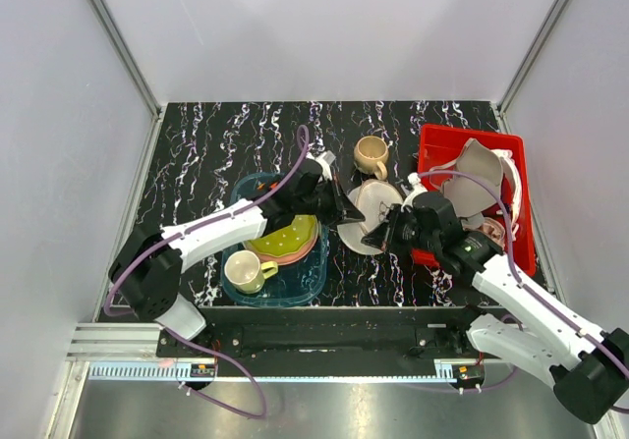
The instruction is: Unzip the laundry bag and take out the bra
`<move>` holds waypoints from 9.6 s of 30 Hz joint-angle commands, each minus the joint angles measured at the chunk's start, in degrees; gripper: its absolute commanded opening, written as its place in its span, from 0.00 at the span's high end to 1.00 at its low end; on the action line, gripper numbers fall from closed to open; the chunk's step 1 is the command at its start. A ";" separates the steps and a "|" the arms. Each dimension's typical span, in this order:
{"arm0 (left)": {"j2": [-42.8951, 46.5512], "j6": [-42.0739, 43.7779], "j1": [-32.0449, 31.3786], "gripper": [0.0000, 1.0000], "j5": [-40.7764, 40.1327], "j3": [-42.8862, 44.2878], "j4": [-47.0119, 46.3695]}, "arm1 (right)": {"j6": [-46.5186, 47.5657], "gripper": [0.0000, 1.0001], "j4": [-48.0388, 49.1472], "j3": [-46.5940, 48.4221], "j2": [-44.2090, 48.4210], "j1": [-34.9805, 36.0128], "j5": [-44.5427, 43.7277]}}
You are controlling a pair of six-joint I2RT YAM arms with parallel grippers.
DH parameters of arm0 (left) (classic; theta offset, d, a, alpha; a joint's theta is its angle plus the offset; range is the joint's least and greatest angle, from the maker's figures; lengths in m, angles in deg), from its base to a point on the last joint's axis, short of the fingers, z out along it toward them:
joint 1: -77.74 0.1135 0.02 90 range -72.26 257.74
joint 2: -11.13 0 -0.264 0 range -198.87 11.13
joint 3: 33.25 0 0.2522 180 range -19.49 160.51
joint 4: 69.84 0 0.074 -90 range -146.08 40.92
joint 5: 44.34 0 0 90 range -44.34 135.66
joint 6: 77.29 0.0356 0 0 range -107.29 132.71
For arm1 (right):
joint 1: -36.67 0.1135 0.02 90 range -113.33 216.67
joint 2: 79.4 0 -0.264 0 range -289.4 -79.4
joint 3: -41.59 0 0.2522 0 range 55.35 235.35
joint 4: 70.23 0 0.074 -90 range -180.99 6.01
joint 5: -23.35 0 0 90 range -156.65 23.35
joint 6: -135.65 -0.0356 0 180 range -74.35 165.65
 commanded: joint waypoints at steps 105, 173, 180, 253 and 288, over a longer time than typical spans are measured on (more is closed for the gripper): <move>-7.14 31.84 2.41 1.00 1.28 15.63 18.80 | 9.40 0.45 2.13 10.49 -18.05 -3.09 -15.14; -5.03 30.16 3.02 1.00 3.74 10.62 17.21 | 17.30 1.00 -5.95 35.70 3.21 -3.18 -29.72; -5.03 29.81 3.02 1.00 3.56 10.35 17.13 | 25.12 1.00 -4.11 44.13 -0.91 -3.18 -43.24; -2.66 27.62 3.29 1.00 14.46 4.47 9.30 | -6.41 0.22 -4.39 0.65 1.98 -26.83 6.65; -4.06 25.16 3.29 1.00 14.03 1.83 5.43 | -1.50 1.00 1.96 14.87 -5.06 -29.98 -5.74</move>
